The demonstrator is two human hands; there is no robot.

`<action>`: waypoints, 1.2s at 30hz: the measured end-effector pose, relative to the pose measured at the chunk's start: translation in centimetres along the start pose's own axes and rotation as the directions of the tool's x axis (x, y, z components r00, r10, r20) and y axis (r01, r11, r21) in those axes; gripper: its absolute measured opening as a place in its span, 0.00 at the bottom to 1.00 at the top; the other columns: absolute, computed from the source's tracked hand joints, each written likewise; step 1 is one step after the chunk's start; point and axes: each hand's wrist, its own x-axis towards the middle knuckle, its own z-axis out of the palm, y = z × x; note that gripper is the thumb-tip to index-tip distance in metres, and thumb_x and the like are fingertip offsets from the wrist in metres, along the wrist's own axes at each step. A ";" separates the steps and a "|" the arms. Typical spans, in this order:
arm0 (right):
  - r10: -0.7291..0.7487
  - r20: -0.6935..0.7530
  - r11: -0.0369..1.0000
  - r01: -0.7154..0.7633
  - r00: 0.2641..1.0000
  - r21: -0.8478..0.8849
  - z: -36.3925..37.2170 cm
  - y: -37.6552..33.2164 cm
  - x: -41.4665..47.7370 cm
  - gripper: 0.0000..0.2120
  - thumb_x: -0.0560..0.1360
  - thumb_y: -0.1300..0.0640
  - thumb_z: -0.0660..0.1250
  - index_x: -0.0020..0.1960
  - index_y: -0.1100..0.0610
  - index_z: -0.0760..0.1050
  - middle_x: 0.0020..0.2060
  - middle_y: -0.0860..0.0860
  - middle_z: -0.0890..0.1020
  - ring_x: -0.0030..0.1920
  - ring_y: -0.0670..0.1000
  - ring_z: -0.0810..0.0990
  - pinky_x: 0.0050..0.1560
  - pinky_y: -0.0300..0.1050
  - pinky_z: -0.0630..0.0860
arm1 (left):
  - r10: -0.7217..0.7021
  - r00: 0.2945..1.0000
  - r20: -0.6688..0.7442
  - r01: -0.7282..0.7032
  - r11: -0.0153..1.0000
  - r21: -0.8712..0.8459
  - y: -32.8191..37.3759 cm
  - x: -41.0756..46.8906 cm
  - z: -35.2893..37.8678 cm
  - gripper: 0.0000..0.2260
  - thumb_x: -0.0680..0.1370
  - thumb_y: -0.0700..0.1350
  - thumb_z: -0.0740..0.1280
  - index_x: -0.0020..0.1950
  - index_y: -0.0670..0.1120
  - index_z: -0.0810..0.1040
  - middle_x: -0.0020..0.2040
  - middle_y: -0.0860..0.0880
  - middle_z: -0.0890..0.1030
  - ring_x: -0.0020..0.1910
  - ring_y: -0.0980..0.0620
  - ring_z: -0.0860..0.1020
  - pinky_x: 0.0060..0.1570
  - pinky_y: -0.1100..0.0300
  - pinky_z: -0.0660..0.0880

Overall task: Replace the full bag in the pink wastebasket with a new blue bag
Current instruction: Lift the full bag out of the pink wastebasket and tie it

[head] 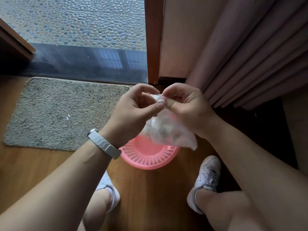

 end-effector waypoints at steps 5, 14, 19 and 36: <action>-0.006 0.057 0.999 0.004 0.998 0.036 -0.1 -0.3 0.5 0.04 0.74 0.66 0.68 0.48 0.66 0.79 0.43 0.61 0.83 0.44 0.51 0.81 0.50 0.45 0.78 | 0.049 0.997 -0.061 -0.036 0.980 0.195 -0.1 0.5 -0.1 0.05 0.74 0.37 0.72 0.47 0.46 0.81 0.34 0.44 0.80 0.32 0.53 0.77 0.31 0.62 0.73; -0.005 0.260 0.938 0.095 0.965 -0.333 -1.0 3.3 2.6 0.29 0.68 0.42 0.74 0.66 0.49 0.71 0.66 0.48 0.72 0.68 0.47 0.70 0.68 0.53 0.69 | 0.112 0.985 -0.134 -0.080 0.971 0.227 0.1 3.5 -0.8 0.02 0.71 0.45 0.72 0.40 0.49 0.82 0.41 0.47 0.79 0.41 0.54 0.77 0.45 0.57 0.74; -0.017 0.144 0.923 0.071 0.989 -0.378 0.5 3.2 6.1 0.31 0.65 0.36 0.71 0.63 0.44 0.66 0.61 0.48 0.77 0.62 0.49 0.75 0.61 0.54 0.73 | -0.017 0.991 -0.135 0.014 1.000 -0.027 1.2 4.8 -1.3 0.03 0.70 0.44 0.73 0.41 0.46 0.82 0.38 0.50 0.81 0.40 0.52 0.78 0.45 0.56 0.74; -0.147 0.406 0.853 0.323 0.902 -0.409 0.9 -23.3 10.1 0.12 0.71 0.49 0.71 0.52 0.50 0.73 0.49 0.40 0.72 0.48 0.45 0.74 0.48 0.47 0.76 | -0.006 0.915 -0.404 -0.050 0.991 -0.127 30.9 1.1 -4.9 0.06 0.70 0.43 0.70 0.43 0.42 0.81 0.36 0.52 0.82 0.35 0.58 0.78 0.37 0.67 0.74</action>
